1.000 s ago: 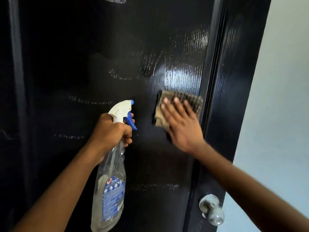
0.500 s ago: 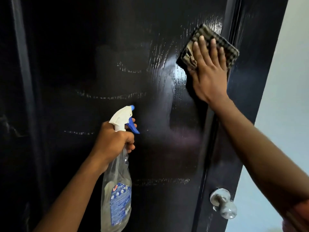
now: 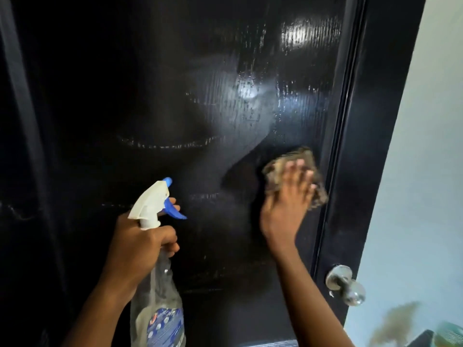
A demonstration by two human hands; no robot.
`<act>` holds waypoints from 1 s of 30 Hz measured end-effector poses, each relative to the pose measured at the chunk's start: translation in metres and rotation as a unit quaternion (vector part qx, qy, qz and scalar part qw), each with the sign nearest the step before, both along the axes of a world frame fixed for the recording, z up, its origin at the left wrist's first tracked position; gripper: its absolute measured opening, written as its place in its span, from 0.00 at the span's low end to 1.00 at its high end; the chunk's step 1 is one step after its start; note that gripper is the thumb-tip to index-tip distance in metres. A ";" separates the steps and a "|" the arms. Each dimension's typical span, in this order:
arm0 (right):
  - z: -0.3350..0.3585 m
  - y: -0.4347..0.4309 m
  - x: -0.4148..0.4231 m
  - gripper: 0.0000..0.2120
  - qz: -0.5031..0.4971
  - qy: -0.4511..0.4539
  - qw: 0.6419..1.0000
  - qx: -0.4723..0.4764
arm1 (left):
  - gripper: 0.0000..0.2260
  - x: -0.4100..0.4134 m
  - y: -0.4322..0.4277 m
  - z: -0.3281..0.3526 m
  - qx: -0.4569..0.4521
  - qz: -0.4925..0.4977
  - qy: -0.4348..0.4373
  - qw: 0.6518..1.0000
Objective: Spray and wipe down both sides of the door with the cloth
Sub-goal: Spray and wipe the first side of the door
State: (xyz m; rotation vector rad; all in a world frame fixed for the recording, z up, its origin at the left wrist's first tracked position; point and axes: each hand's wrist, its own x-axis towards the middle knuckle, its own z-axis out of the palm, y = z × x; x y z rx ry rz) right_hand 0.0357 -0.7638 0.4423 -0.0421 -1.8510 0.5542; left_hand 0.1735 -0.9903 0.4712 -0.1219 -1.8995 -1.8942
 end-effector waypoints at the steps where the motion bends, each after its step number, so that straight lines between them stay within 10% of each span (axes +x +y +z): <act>1: 0.009 0.008 -0.002 0.30 -0.006 -0.004 0.996 -0.091 | 0.19 0.002 -0.009 -0.001 -0.002 -0.001 0.002 1.000; 5: 0.029 -0.026 0.001 0.31 -0.013 -0.023 0.971 -0.237 | 0.20 0.007 -0.037 -0.004 -0.014 0.012 0.004 1.000; 16: -0.039 -0.224 0.032 0.33 0.104 -0.006 0.956 0.275 | 0.20 0.020 -0.122 -0.016 0.035 0.098 -0.020 0.994; 21: -0.028 -0.123 0.015 0.32 0.007 -0.021 1.000 0.012 | 0.23 0.021 -0.123 -0.021 0.022 0.078 -0.008 0.997; 25: -0.008 -0.092 0.014 0.32 0.005 -0.039 0.962 -0.269 | 0.23 0.022 -0.134 -0.031 0.036 0.091 -0.013 0.995; 30: -0.014 -0.214 0.031 0.32 0.048 -0.025 0.990 -0.127 | 0.23 0.032 -0.158 -0.042 0.024 0.106 -0.024 0.994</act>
